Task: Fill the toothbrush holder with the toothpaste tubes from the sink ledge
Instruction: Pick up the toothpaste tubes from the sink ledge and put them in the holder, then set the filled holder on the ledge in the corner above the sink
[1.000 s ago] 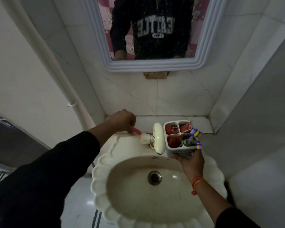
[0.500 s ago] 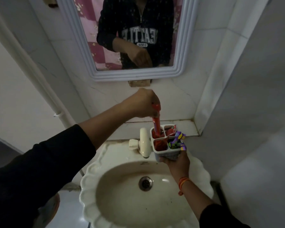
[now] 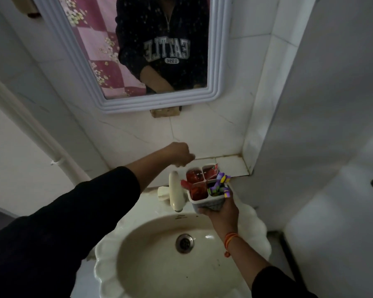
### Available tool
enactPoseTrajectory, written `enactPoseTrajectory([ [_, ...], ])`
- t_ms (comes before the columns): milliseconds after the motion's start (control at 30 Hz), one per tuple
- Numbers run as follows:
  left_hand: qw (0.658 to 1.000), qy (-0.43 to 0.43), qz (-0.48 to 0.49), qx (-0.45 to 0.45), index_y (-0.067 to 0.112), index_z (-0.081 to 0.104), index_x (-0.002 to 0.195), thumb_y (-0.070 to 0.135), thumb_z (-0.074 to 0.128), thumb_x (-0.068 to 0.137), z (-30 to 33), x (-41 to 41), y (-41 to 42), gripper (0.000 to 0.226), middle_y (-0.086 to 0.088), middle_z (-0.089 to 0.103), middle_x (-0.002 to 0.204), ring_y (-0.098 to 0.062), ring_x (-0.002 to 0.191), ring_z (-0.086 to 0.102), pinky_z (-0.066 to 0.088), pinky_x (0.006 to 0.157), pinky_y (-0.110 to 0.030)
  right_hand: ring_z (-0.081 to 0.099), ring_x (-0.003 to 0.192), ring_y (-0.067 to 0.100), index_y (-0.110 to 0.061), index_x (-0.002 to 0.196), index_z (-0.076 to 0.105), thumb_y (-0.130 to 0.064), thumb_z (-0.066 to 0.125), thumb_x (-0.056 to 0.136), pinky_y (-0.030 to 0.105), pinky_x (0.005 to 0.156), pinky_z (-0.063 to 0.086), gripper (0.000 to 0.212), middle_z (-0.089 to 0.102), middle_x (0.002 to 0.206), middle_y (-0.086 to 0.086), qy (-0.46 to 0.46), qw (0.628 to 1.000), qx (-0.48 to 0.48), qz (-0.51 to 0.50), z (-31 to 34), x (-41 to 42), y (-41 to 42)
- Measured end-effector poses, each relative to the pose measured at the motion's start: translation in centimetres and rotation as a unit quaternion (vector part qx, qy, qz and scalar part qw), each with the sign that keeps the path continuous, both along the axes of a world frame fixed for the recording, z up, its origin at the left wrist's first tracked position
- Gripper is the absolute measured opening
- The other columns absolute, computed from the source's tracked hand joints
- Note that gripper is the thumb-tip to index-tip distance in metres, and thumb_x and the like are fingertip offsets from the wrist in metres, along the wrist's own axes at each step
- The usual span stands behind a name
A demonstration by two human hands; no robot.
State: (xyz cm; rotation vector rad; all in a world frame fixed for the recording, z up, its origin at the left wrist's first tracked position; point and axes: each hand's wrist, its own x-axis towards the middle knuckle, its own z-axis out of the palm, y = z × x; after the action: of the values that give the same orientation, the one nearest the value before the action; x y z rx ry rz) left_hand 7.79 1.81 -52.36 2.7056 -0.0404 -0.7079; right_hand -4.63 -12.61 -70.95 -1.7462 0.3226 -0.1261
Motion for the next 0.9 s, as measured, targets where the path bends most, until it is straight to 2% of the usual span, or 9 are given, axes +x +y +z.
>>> enactPoseTrajectory([
  [67,0.996,0.086,-0.005,0.033,0.007,0.066,0.099,0.040,0.046,0.103,-1.5,0.3,-0.2,0.039,-0.010,0.079,0.101,-0.026,0.092,0.075,0.056,0.077,-0.030,0.063,0.112,0.006,-0.023,0.143,0.055,-0.011,0.102,0.052,0.018,0.095,0.053,0.104,0.065,0.111,-0.022,0.006,1.000,-0.010,0.004,-0.1,0.0,-0.1],
  [133,0.992,0.123,0.019,0.002,0.006,0.063,0.093,0.037,0.045,0.104,-2.3,0.7,-0.6,0.038,-0.011,0.077,0.083,-0.028,0.082,0.074,0.059,0.082,-0.037,0.065,0.104,-0.002,-0.032,0.136,0.058,-0.014,0.104,0.049,0.032,0.099,0.058,0.099,0.069,0.104,-0.028,0.013,1.000,0.003,0.002,-0.3,0.1,-0.2],
  [233,0.990,0.113,0.059,-0.056,-0.002,0.064,0.090,0.026,0.047,0.103,-2.5,1.3,-1.4,0.035,-0.015,0.072,0.072,-0.037,0.082,0.077,0.061,0.080,-0.041,0.068,0.103,0.001,-0.031,0.133,0.060,-0.019,0.103,0.051,0.023,0.095,0.055,0.094,0.071,0.107,-0.023,-0.003,1.000,-0.002,-0.022,0.2,0.2,-0.3],
  [333,0.993,0.087,0.061,-0.056,0.001,0.069,0.098,0.033,0.048,0.100,-1.3,2.0,-1.9,0.039,-0.013,0.079,0.083,-0.029,0.086,0.079,0.058,0.081,-0.034,0.068,0.106,0.004,-0.026,0.139,0.060,-0.022,0.102,0.054,0.020,0.095,0.054,0.095,0.073,0.114,-0.014,-0.044,0.998,-0.018,-0.047,1.5,1.3,-0.7],
  [400,0.985,0.095,0.090,-0.111,-0.002,0.066,0.109,0.040,0.046,0.101,-0.8,3.0,-2.2,0.048,-0.021,0.077,0.099,-0.033,0.089,0.077,0.061,0.087,-0.041,0.067,0.111,0.006,-0.025,0.143,0.058,-0.020,0.101,0.055,0.023,0.097,0.053,0.098,0.074,0.120,-0.010,-0.054,0.997,-0.022,-0.051,2.2,2.8,-1.4],
  [500,0.954,0.140,0.148,-0.222,0.000,0.056,0.124,0.050,0.043,0.102,-0.4,4.0,-3.3,0.056,-0.027,0.069,0.114,-0.041,0.101,0.071,0.058,0.093,-0.049,0.070,0.114,0.015,-0.022,0.144,0.059,-0.017,0.101,0.056,0.032,0.099,0.057,0.098,0.075,0.123,-0.003,-0.051,0.997,-0.023,-0.058,2.8,5.4,-3.1],
  [667,0.881,0.198,0.252,-0.349,0.012,0.043,0.120,0.058,0.041,0.099,-1.7,4.7,-6.1,0.051,-0.023,0.058,0.099,-0.038,0.083,0.065,0.058,0.076,-0.049,0.068,0.119,0.023,-0.011,0.147,0.057,-0.004,0.098,0.060,0.029,0.099,0.053,0.096,0.072,0.129,0.006,-0.017,0.996,-0.031,-0.076,2.6,9.1,-6.1],
  [800,0.846,0.177,0.291,-0.409,0.007,0.049,0.133,0.062,0.041,0.096,-3.5,5.9,-7.4,0.066,-0.020,0.062,0.109,-0.039,0.108,0.066,0.059,0.088,-0.053,0.065,0.124,0.028,-0.011,0.154,0.048,0.000,0.090,0.071,0.025,0.099,0.047,0.093,0.069,0.135,0.013,0.030,0.996,-0.033,-0.071,2.2,11.3,-8.0],
  [900,0.838,0.143,0.310,-0.425,0.000,0.053,0.131,0.058,0.040,0.099,-3.9,6.3,-8.1,0.068,-0.014,0.063,0.098,-0.030,0.099,0.065,0.059,0.085,-0.051,0.066,0.123,0.032,-0.010,0.155,0.048,0.003,0.085,0.076,0.026,0.099,0.047,0.089,0.069,0.133,0.017,0.036,0.994,-0.055,-0.085,2.3,12.0,-8.4],
])
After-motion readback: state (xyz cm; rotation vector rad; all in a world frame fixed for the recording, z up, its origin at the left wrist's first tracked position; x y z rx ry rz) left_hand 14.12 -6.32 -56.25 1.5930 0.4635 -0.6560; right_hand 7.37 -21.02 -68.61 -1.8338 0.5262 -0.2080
